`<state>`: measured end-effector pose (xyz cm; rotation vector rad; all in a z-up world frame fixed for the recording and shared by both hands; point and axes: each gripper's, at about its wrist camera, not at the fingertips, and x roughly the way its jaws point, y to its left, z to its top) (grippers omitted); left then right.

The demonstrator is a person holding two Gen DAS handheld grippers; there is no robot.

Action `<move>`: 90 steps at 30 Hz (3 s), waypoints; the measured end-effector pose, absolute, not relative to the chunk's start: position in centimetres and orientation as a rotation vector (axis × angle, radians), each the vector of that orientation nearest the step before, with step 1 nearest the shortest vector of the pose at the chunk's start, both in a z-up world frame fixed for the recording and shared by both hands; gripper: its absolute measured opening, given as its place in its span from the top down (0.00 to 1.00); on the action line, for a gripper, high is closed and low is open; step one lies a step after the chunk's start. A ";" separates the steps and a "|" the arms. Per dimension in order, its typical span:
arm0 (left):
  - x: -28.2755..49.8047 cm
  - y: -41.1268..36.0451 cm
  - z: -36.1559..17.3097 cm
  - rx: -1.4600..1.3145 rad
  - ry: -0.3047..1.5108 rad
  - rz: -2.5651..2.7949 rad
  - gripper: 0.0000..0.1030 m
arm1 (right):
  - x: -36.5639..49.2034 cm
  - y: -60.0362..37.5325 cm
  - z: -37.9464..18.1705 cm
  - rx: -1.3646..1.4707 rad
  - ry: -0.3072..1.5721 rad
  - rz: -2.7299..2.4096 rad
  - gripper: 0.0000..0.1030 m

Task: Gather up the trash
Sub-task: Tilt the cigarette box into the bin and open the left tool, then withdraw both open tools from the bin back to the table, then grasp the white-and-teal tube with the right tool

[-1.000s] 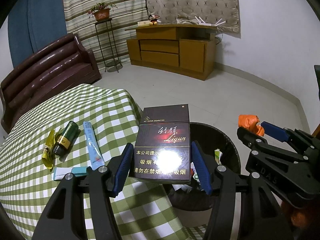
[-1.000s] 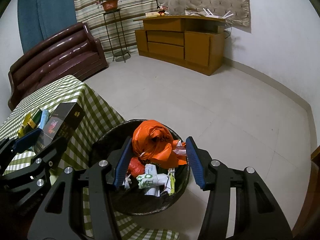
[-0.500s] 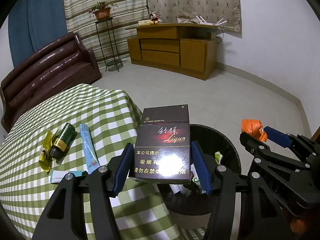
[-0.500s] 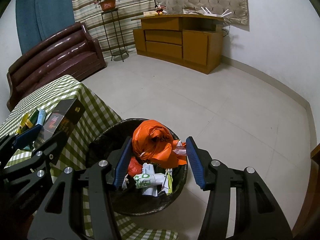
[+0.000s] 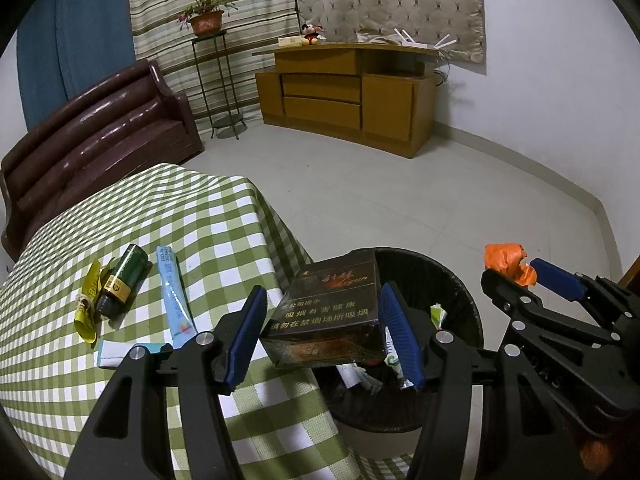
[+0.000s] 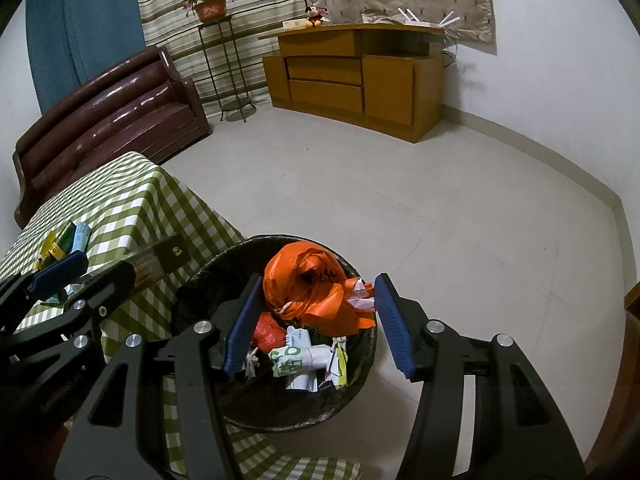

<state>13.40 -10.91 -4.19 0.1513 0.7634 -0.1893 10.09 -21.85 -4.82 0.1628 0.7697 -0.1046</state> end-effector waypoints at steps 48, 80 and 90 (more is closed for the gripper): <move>9.4 6.6 -2.4 0.035 0.773 0.111 0.38 | 11.2 -7.0 -1.2 0.012 0.752 0.168 0.40; 7.2 19.2 -3.1 -0.104 0.803 0.287 0.38 | 12.6 5.1 -3.2 -0.231 0.861 0.384 0.40; 7.0 19.9 -3.4 -0.113 0.817 0.289 0.38 | 11.7 7.1 -4.1 -0.252 0.893 0.416 0.56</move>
